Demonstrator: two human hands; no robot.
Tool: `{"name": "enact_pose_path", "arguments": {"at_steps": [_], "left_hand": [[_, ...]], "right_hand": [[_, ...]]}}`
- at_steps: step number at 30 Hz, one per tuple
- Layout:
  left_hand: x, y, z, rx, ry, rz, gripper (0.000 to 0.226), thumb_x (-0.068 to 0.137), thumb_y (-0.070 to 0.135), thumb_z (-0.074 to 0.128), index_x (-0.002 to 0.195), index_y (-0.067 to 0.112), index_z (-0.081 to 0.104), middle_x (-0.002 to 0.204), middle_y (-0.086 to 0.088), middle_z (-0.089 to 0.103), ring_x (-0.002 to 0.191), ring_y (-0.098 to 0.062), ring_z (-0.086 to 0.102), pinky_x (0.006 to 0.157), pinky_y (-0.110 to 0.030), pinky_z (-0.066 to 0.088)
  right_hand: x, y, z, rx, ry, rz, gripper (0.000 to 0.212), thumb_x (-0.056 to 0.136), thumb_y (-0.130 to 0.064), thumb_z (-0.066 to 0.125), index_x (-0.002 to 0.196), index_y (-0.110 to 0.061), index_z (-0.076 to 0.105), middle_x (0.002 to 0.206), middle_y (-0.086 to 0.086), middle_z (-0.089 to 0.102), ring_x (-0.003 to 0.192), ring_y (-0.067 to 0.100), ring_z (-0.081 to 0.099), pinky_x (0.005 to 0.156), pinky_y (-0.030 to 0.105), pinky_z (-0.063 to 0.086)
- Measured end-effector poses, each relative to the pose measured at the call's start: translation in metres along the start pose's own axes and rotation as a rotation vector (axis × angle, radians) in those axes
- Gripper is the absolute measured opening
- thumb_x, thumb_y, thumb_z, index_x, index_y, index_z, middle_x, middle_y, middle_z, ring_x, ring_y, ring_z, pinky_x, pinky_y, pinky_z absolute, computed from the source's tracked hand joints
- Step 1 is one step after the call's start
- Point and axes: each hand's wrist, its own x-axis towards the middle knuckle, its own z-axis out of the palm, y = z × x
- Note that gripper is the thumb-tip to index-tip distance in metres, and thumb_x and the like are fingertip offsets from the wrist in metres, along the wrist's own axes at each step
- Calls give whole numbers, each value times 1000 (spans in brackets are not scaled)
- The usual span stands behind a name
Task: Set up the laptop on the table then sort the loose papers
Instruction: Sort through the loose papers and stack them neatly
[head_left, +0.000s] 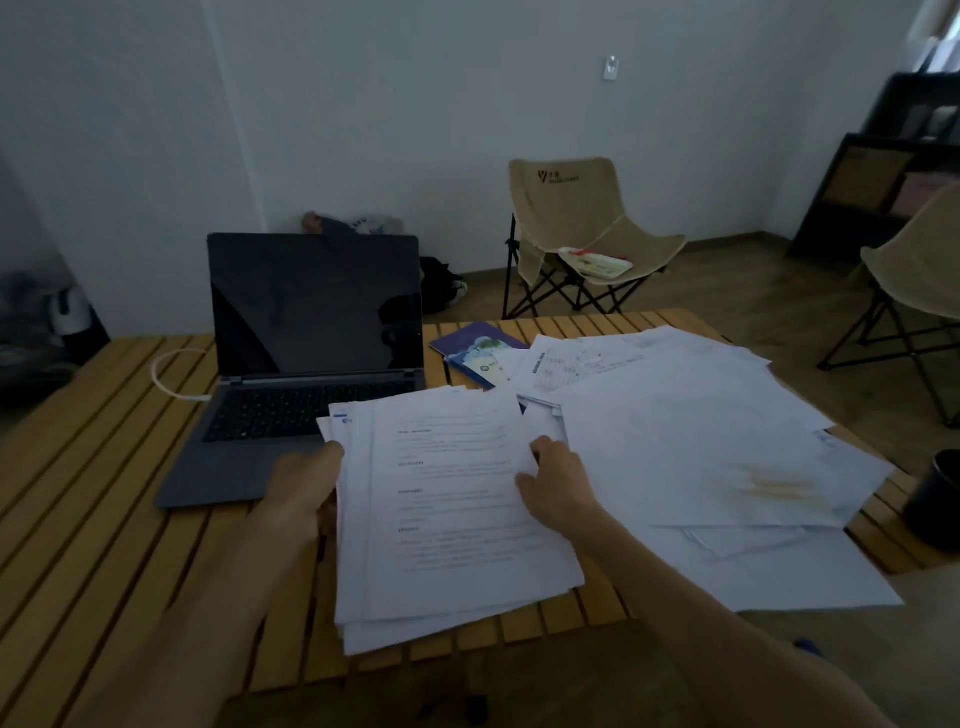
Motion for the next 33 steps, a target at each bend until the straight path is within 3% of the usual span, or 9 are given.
{"name": "enact_pose_path", "arguments": {"at_steps": [2, 5, 9, 12, 15, 18, 23, 27, 33], "left_hand": [[0, 3, 2, -11, -96, 0, 18, 90, 19, 64, 94, 2, 68, 99, -17, 67, 85, -33, 63, 78, -37, 53], [1, 10, 11, 91, -156, 39, 47, 90, 33, 69, 126, 4, 60, 123, -9, 60, 106, -28, 60, 96, -32, 46], [-6, 19, 26, 243, -213, 320, 30, 92, 12, 66, 122, 9, 63, 122, -11, 65, 88, -16, 63, 79, -27, 51], [-12, 36, 22, 65, -245, 407, 24, 91, 2, 64, 113, 11, 67, 121, -16, 67, 91, -21, 68, 84, -37, 56], [-34, 65, 12, -123, -364, 547, 31, 93, 2, 60, 123, 10, 64, 120, -9, 70, 105, -25, 69, 89, -41, 57], [-62, 87, 6, -186, -415, 663, 33, 92, 1, 59, 123, 11, 64, 118, -5, 71, 105, -21, 69, 82, -33, 58], [-80, 116, -5, -176, -451, 777, 35, 85, 15, 65, 120, 18, 65, 118, 1, 71, 106, -17, 69, 83, -27, 57], [-73, 106, -9, -122, -474, 733, 36, 87, 12, 65, 123, 10, 62, 120, -6, 70, 110, -27, 67, 89, -39, 57], [-79, 106, -5, -127, -448, 752, 37, 87, 12, 67, 124, 11, 63, 119, -6, 71, 108, -26, 68, 88, -40, 57]], "right_hand": [[2, 1, 2, -36, -66, -21, 20, 89, -20, 62, 107, -19, 55, 111, 5, 59, 105, 26, 56, 86, 36, 52], [2, 3, 1, -62, -142, -69, 41, 88, -23, 60, 128, -23, 57, 120, 3, 58, 114, 27, 55, 96, 42, 51], [-5, 8, -4, 108, -176, -107, 58, 93, -19, 66, 146, -23, 42, 132, -5, 55, 121, 18, 55, 94, 27, 48], [-8, 11, -16, 396, -178, -11, 93, 79, -25, 84, 153, -18, 29, 141, -2, 51, 126, 19, 55, 106, 35, 46], [-10, 7, -39, 720, -338, -51, 63, 79, -21, 84, 135, -13, 56, 126, 4, 68, 110, 20, 69, 97, 45, 55], [-19, -8, -57, 769, -355, -192, 36, 87, -16, 74, 122, -10, 68, 120, 2, 72, 109, 20, 69, 93, 41, 58], [-29, -18, -65, 768, -212, -304, 32, 85, -20, 74, 116, -12, 70, 114, -1, 73, 104, 15, 70, 84, 32, 60], [-34, -10, -50, 723, -278, -291, 38, 79, -18, 81, 115, -14, 70, 113, -1, 73, 107, 17, 69, 86, 37, 60], [-36, -21, -38, 732, -221, -301, 36, 86, -19, 77, 121, -21, 68, 117, -2, 72, 109, 16, 68, 90, 41, 59]]}}
